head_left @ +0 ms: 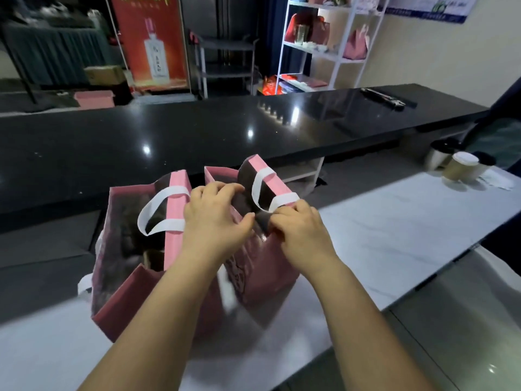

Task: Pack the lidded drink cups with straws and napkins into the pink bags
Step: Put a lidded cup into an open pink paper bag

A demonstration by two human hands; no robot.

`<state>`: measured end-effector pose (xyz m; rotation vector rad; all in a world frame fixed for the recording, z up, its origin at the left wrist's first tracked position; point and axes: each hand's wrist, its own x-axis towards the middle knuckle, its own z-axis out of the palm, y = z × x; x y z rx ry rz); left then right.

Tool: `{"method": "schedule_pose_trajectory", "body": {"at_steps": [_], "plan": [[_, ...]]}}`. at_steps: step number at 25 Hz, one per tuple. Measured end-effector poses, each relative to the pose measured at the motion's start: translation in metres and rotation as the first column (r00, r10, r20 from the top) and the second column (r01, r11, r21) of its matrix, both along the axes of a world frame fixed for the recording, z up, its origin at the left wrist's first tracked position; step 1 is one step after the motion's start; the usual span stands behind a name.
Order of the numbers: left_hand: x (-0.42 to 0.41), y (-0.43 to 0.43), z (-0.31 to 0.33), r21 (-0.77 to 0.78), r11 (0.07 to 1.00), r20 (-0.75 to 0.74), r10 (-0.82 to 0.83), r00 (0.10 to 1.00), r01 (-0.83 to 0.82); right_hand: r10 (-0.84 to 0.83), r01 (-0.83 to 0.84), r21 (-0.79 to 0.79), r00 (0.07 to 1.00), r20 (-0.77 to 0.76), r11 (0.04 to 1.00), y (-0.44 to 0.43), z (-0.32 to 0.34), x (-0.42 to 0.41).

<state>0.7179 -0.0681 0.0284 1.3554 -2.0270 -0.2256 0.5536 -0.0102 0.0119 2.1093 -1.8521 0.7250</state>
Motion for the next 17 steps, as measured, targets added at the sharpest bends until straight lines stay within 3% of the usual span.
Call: {"method": "schedule_pose_trajectory", "body": {"at_steps": [8,14,16,17], "plan": [[-0.033,0.012,0.002,0.069,0.997,0.068,0.04,0.997,-0.044,-0.03,0.042,-0.179,0.997,0.072,0.983,-0.001,0.009,-0.087],[-0.078,0.032,-0.017,0.113,0.993,0.114,0.018,0.993,-0.031,-0.233,0.264,-0.192,0.958,0.17,0.945,0.033,0.001,-0.166],[-0.085,0.033,-0.031,0.154,0.987,-0.027,-0.028,0.999,0.032,-0.265,0.317,-0.079,0.885,0.384,0.945,0.049,-0.013,-0.172],[-0.087,0.033,-0.039,0.161,0.985,-0.151,-0.041,0.988,0.066,-0.256,0.321,-0.02,0.789,0.559,0.947,0.057,-0.019,-0.172]]}}
